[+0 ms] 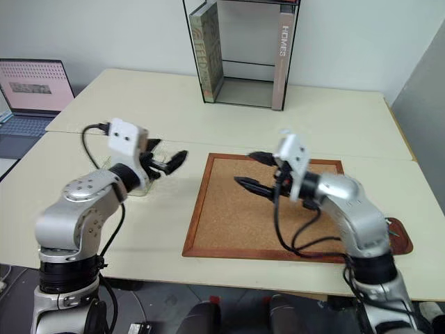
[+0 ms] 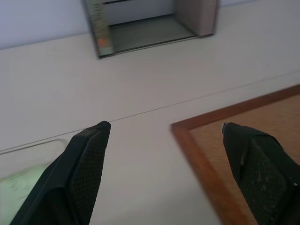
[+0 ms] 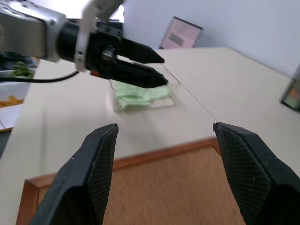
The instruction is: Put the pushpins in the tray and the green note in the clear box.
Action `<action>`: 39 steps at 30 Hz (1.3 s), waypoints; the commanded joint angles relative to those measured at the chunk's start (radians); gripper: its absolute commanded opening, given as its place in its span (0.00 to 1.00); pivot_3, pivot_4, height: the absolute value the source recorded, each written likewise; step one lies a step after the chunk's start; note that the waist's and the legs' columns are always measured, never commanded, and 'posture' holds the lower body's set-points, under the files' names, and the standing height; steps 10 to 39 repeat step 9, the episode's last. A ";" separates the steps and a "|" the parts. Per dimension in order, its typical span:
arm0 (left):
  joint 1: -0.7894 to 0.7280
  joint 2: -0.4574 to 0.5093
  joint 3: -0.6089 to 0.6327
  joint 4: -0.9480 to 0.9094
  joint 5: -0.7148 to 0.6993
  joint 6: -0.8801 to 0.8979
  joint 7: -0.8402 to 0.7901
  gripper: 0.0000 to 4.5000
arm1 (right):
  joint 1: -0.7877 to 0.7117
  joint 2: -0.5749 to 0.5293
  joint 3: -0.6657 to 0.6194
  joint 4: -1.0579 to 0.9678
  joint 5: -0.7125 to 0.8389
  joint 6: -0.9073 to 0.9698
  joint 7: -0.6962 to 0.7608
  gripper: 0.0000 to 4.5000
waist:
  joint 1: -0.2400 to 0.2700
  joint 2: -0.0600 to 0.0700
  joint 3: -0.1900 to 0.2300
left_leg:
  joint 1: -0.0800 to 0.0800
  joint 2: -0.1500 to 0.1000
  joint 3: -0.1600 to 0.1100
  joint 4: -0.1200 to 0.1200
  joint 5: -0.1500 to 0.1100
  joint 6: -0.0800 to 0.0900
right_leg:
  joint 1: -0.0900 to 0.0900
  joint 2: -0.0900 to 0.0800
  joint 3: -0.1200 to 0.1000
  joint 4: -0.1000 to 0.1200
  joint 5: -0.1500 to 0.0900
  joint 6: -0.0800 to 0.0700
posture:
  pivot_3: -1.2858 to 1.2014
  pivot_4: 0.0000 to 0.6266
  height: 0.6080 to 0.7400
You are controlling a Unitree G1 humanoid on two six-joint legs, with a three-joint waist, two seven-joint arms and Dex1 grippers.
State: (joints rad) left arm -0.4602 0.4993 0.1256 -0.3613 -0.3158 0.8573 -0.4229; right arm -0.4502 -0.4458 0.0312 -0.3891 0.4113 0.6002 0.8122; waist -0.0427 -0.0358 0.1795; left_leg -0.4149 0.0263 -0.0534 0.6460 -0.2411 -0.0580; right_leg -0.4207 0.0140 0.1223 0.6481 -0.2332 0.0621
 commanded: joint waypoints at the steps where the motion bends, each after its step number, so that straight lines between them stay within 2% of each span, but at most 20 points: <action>1: 0.051 0.014 -0.095 -0.042 -0.028 -0.110 -0.129 0.90 | 0.139 -0.079 -0.113 -0.163 0.037 -0.006 -0.014 0.77 | -0.004 0.001 0.000 | 0.000 0.000 0.001 0.000 0.000 0.000 | 0.000 0.000 0.000 0.000 -0.001 -0.001 | 0.52 0.24 1.00; 4: 0.070 0.022 -0.130 -0.009 -0.037 -0.171 -0.202 0.90 | 0.232 -0.122 -0.161 -0.206 0.042 -0.034 -0.015 0.77 | -0.009 0.001 0.000 | 0.002 0.001 0.001 0.000 0.000 0.000 | 0.001 0.001 0.000 0.001 -0.005 0.002 | 0.52 0.24 1.00; 9: 0.061 0.006 -0.165 0.054 -0.015 -0.293 -0.260 0.90 | 0.284 -0.149 -0.203 -0.215 0.056 -0.041 -0.035 0.77 | -0.017 0.001 0.000 | 0.008 0.002 0.003 0.001 0.002 0.003 | 0.004 0.002 0.001 0.002 -0.004 0.002 | 0.52 0.24 1.00; 39: 0.061 0.006 -0.165 0.054 -0.015 -0.293 -0.260 0.90 | 0.284 -0.149 -0.203 -0.215 0.056 -0.041 -0.035 0.77 | -0.017 0.001 0.000 | 0.008 0.002 0.003 0.001 0.002 0.003 | 0.004 0.002 0.001 0.002 -0.004 0.002 | 0.52 0.24 1.00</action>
